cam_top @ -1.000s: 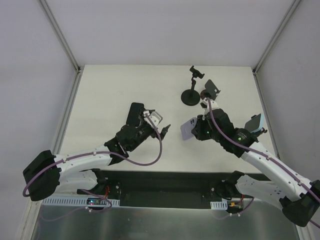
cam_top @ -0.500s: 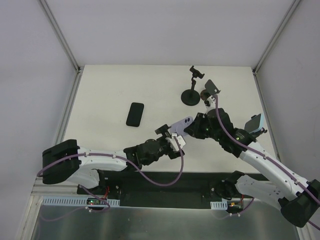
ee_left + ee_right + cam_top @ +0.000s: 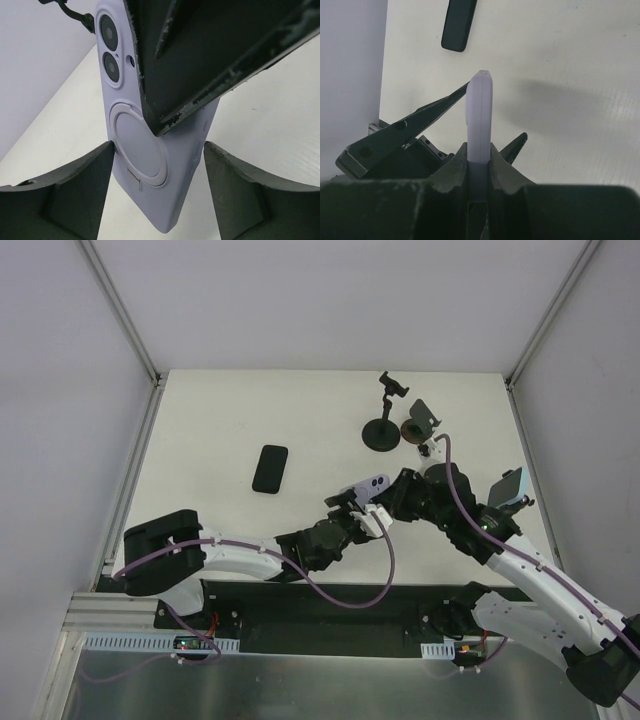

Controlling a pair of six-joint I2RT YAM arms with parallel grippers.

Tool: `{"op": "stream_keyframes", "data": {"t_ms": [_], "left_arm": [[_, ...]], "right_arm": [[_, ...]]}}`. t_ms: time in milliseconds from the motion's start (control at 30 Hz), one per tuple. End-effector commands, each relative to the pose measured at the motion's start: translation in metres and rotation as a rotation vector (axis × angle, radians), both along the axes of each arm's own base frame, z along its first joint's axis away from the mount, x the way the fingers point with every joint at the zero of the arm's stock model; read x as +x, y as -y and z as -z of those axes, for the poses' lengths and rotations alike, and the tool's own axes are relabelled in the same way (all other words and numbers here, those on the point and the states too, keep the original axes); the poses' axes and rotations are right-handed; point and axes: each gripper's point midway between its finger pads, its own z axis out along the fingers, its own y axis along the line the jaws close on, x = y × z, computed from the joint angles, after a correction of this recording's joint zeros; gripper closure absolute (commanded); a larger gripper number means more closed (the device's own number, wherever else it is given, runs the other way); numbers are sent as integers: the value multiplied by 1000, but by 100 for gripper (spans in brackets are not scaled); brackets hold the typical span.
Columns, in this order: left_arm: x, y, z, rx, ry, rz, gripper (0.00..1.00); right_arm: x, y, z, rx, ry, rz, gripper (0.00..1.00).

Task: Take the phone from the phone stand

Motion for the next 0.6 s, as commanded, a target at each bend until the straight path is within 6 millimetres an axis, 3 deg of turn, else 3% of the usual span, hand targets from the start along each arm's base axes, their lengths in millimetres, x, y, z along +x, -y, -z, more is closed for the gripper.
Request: {"op": "stream_keyframes", "data": {"t_ms": [0,100,133,200,233,367,567], "left_arm": [[4,10,-22,-44,62,-40,31],[4,10,-21,-33,68,-47,43],[4,10,-21,-35,68,-52,55],[4,7,-22,-38,67,-66,67],[5,6,-23,-41,67,-72,79],[4,2,-25,-57,42,-86,100],[-4,-6,-14,-79,-65,-83,100]], "right_arm": [[7,-6,-39,128,95,18,99],[7,-7,-40,139,95,18,99],[7,-7,-39,141,95,17,99],[7,-7,-39,149,96,18,99],[7,-7,-38,146,95,20,99],[8,-5,-39,143,110,23,92],[8,2,-49,123,186,18,45]]}}
